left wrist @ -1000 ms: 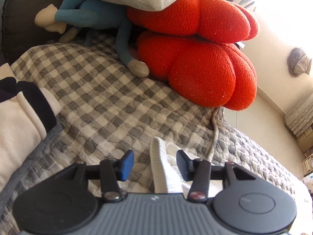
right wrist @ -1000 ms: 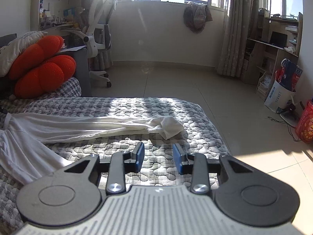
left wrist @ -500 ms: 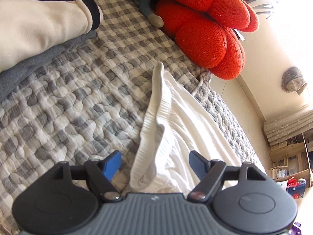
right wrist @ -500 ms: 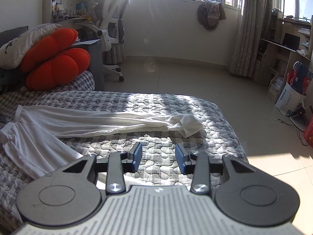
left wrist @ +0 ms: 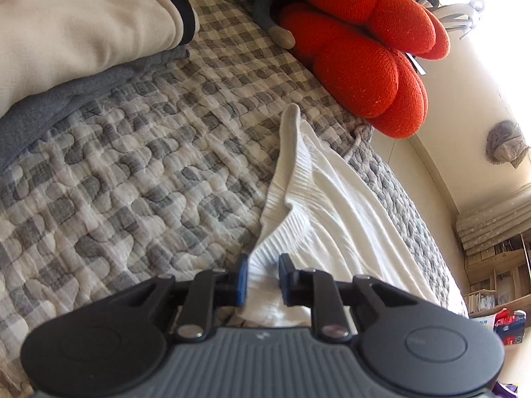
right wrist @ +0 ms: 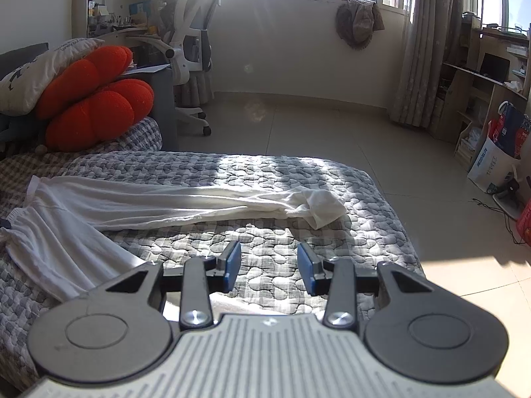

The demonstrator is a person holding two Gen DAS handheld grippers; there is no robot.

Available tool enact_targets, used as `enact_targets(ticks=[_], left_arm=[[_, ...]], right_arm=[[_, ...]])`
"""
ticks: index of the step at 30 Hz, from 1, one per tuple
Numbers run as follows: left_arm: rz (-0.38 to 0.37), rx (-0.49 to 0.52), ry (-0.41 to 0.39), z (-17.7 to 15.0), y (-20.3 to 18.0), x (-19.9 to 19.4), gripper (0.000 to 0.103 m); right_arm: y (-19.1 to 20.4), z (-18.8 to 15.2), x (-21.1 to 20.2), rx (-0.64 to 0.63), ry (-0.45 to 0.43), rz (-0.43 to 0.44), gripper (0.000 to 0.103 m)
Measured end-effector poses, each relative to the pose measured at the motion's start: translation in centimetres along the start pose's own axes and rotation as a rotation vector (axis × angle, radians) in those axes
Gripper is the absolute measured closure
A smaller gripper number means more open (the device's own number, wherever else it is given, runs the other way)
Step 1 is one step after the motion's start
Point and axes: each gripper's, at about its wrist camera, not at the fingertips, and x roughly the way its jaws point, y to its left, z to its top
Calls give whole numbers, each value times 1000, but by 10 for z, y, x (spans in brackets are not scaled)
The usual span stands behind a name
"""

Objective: Fold clothes
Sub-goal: 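Grasp and adjust the white waistband with the left gripper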

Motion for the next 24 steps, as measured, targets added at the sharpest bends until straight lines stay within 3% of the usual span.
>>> enact_targets(ticks=[3,5,7,9,11,12,15,21,24], left_arm=[[16,0,-107,9,9,-30,102],[57,23,-194,10,14,-51,103],[76,21,-231,9,21,-61,103],[33,13,-171,7,26,-55,103],[-55,13,-50,-1,23,-40,100],[-70,-2,-12,-8,21,-34,95],[-90,-36,55,-21,13,-21,61],[-77,-89,79,-25,16,-12,54],[-50,-124,27,-23,22,-24,53]], right_arm=[[0,0,0,-2,0,2,61],[0,0,0,0,0,4,61],[-1,-1,0,5,1,6,61],[0,0,1,8,3,6,61],[2,1,1,8,4,9,61],[4,1,1,7,5,11,61],[10,1,-1,-10,-1,22,61],[11,0,-3,-15,-4,19,61],[10,0,-3,-12,-4,18,61]])
